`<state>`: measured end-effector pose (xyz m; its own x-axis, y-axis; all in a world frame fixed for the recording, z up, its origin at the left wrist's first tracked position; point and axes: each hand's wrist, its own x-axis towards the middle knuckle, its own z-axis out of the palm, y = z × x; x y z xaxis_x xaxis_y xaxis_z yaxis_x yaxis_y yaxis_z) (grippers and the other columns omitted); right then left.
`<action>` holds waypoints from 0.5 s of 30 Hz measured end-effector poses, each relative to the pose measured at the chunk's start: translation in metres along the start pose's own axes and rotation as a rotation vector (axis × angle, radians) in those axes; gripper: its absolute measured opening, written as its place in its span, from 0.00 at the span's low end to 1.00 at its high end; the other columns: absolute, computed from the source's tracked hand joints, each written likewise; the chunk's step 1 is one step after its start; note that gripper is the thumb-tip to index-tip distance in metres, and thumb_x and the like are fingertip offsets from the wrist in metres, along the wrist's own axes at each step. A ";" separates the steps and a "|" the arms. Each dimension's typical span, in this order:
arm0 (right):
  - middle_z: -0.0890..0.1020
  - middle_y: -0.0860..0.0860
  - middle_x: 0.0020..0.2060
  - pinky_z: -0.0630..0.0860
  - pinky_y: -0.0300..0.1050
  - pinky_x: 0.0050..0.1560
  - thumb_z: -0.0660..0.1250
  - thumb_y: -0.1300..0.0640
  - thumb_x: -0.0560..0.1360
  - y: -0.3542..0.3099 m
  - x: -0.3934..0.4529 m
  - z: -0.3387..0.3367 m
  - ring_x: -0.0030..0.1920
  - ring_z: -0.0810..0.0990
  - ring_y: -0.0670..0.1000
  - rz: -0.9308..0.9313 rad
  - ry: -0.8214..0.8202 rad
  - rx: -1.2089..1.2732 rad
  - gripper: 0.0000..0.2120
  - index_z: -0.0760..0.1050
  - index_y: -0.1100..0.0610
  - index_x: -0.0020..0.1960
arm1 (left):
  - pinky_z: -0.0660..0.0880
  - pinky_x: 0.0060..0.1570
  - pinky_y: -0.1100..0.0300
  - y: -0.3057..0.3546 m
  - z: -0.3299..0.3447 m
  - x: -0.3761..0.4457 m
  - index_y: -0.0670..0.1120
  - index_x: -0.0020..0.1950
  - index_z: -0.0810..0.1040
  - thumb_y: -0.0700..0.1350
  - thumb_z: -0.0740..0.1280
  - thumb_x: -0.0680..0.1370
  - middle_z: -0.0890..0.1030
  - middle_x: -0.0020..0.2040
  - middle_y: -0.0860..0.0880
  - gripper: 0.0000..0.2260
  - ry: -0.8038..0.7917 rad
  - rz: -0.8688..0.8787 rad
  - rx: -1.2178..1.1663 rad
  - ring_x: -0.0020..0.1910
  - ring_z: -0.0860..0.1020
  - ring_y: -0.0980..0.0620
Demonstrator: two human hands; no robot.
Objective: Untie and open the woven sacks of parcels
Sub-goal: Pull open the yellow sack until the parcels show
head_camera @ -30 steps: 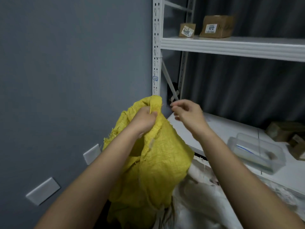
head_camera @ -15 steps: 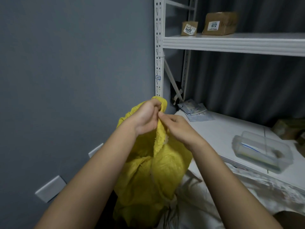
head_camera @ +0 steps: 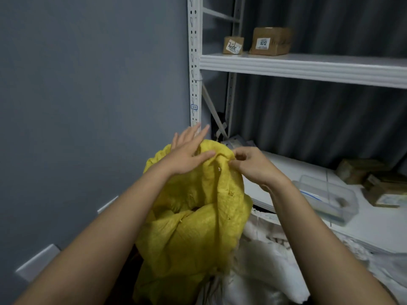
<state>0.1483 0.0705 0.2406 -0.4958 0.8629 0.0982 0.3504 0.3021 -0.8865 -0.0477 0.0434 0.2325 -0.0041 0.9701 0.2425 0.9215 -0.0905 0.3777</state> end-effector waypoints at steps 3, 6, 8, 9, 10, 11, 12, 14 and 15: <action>0.77 0.54 0.32 0.71 0.46 0.36 0.62 0.68 0.71 0.008 0.002 -0.013 0.34 0.75 0.50 -0.002 0.060 -0.215 0.07 0.76 0.61 0.36 | 0.45 0.74 0.45 -0.001 0.004 0.017 0.53 0.71 0.65 0.62 0.58 0.77 0.68 0.71 0.48 0.25 -0.203 0.011 -0.025 0.72 0.63 0.49; 0.73 0.54 0.30 0.67 0.45 0.34 0.58 0.69 0.70 0.017 0.005 -0.022 0.33 0.72 0.52 0.048 0.158 -0.225 0.07 0.71 0.62 0.35 | 0.70 0.57 0.54 0.008 0.008 0.023 0.47 0.52 0.74 0.58 0.61 0.78 0.78 0.52 0.48 0.15 -0.247 -0.036 -0.228 0.56 0.76 0.47; 0.72 0.54 0.30 0.66 0.45 0.34 0.57 0.69 0.71 0.026 0.009 -0.025 0.33 0.72 0.52 0.092 0.219 -0.159 0.09 0.68 0.60 0.34 | 0.70 0.47 0.58 0.013 0.008 0.025 0.49 0.47 0.73 0.58 0.62 0.77 0.76 0.46 0.51 0.12 -0.198 -0.021 -0.281 0.49 0.76 0.50; 0.72 0.55 0.31 0.67 0.45 0.34 0.57 0.68 0.71 0.030 0.012 -0.026 0.34 0.72 0.53 0.104 0.259 -0.112 0.07 0.69 0.62 0.36 | 0.70 0.43 0.59 0.015 0.006 0.026 0.49 0.44 0.72 0.58 0.64 0.77 0.75 0.43 0.52 0.12 -0.178 -0.006 -0.284 0.45 0.75 0.52; 0.71 0.55 0.31 0.67 0.46 0.35 0.57 0.68 0.70 0.032 0.013 -0.026 0.34 0.72 0.53 0.104 0.309 -0.060 0.05 0.70 0.65 0.37 | 0.69 0.40 0.60 0.016 0.003 0.027 0.49 0.41 0.71 0.58 0.66 0.75 0.74 0.40 0.53 0.13 -0.167 0.008 -0.283 0.42 0.73 0.54; 0.71 0.55 0.31 0.68 0.47 0.36 0.56 0.69 0.70 0.033 0.013 -0.027 0.34 0.72 0.53 0.086 0.355 -0.008 0.05 0.70 0.65 0.38 | 0.68 0.37 0.61 0.015 -0.001 0.027 0.49 0.40 0.70 0.58 0.68 0.73 0.73 0.38 0.53 0.14 -0.167 0.015 -0.286 0.39 0.72 0.55; 0.71 0.54 0.32 0.68 0.47 0.37 0.57 0.67 0.72 0.032 0.010 -0.028 0.35 0.72 0.53 0.047 0.375 0.020 0.06 0.70 0.63 0.37 | 0.67 0.36 0.61 0.013 -0.005 0.026 0.49 0.40 0.69 0.58 0.71 0.71 0.73 0.38 0.54 0.15 -0.182 0.019 -0.294 0.37 0.71 0.56; 0.75 0.50 0.35 0.70 0.48 0.40 0.58 0.55 0.79 0.028 -0.001 -0.032 0.38 0.74 0.49 -0.079 0.293 -0.050 0.08 0.71 0.54 0.41 | 0.67 0.37 0.61 0.007 -0.012 0.024 0.48 0.40 0.70 0.58 0.74 0.66 0.73 0.37 0.53 0.18 -0.244 0.024 -0.293 0.36 0.71 0.56; 0.77 0.48 0.38 0.71 0.47 0.42 0.58 0.46 0.80 0.027 -0.007 -0.034 0.40 0.75 0.48 -0.138 0.202 -0.172 0.09 0.71 0.49 0.46 | 0.68 0.38 0.60 0.004 -0.015 0.023 0.45 0.41 0.72 0.58 0.75 0.66 0.74 0.37 0.52 0.20 -0.276 0.017 -0.273 0.36 0.71 0.55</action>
<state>0.1879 0.0866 0.2314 -0.3864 0.8667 0.3155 0.4289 0.4717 -0.7704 -0.0499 0.0619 0.2533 0.1495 0.9886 0.0159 0.7829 -0.1282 0.6088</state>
